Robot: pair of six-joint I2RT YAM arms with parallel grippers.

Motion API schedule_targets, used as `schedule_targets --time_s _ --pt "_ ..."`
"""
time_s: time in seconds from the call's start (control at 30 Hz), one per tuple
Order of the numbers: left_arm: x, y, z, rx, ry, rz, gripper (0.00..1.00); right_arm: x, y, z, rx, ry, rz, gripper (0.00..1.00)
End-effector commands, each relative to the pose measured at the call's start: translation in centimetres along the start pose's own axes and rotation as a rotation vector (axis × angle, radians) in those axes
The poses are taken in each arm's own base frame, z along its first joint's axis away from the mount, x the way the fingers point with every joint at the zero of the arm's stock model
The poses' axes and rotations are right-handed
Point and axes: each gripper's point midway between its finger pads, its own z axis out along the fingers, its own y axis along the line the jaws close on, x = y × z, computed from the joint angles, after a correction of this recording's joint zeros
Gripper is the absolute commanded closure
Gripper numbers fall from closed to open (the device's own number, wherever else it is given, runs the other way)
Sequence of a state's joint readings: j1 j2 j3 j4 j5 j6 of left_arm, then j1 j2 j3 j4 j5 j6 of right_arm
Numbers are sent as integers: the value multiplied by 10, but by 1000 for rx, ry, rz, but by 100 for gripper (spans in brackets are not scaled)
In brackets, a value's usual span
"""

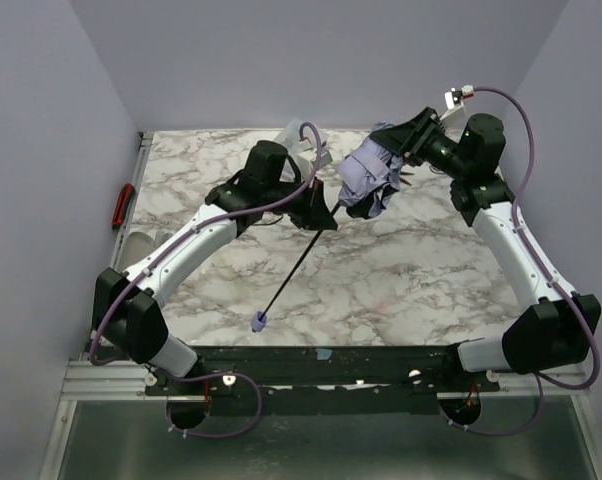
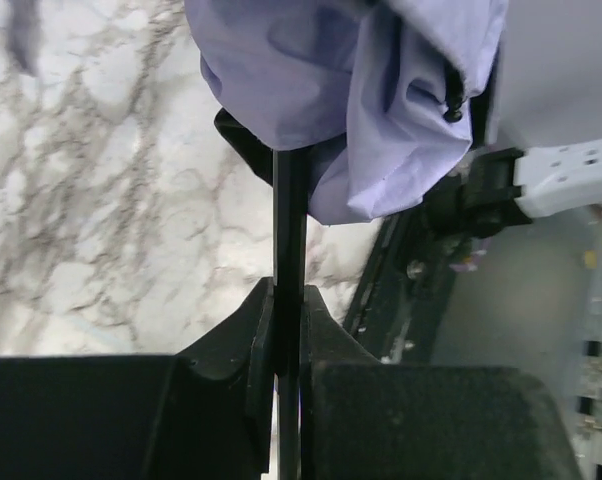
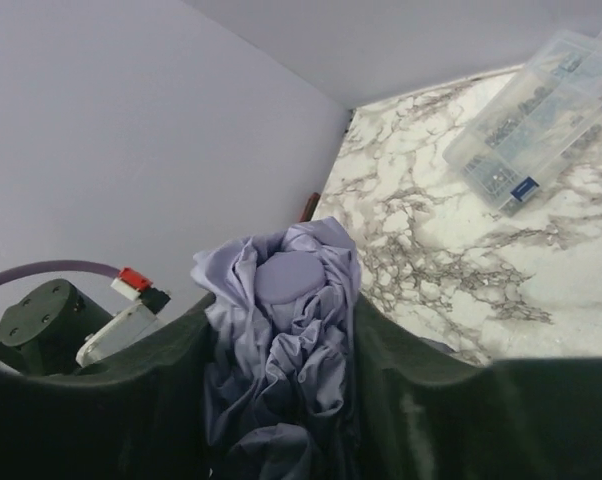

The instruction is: Open the umbrella

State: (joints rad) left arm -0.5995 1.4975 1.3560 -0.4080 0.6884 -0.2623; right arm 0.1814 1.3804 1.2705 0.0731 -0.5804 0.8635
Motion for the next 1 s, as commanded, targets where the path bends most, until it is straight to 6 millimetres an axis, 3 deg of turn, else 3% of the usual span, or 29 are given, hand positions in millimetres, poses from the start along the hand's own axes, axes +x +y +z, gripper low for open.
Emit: schedule_targets --time_s 0.0,0.07,0.13,0.23,0.33,0.43,0.57,0.7,0.8,0.97 --pt "-61 -28 -16 143 -173 -85 100 -15 29 -3 -89 -6 -100 39" --pt "-76 -27 -25 159 -229 -115 100 -26 28 -5 -72 -16 -158 15" --pt "-88 -20 -36 166 -291 -174 100 -45 17 -10 -15 -50 -193 3" --pt "-110 -8 -55 189 -401 -302 100 -69 -4 -25 37 -74 -196 0" --pt "-128 6 -73 193 -507 -398 100 -68 -13 -35 71 -59 -293 0" --pt "-143 9 -82 198 -539 -423 100 -46 -13 -42 26 12 -335 0" --pt "-152 12 -83 183 -561 -489 100 0 -12 -42 -47 177 -213 9" --pt "-151 24 -75 151 -552 -579 100 41 5 -41 -130 270 -254 10" --pt "-148 32 -70 132 -529 -666 100 60 22 -39 -193 297 -443 10" --pt "-141 29 -66 155 -472 -768 100 77 15 -46 -225 270 -891 10"
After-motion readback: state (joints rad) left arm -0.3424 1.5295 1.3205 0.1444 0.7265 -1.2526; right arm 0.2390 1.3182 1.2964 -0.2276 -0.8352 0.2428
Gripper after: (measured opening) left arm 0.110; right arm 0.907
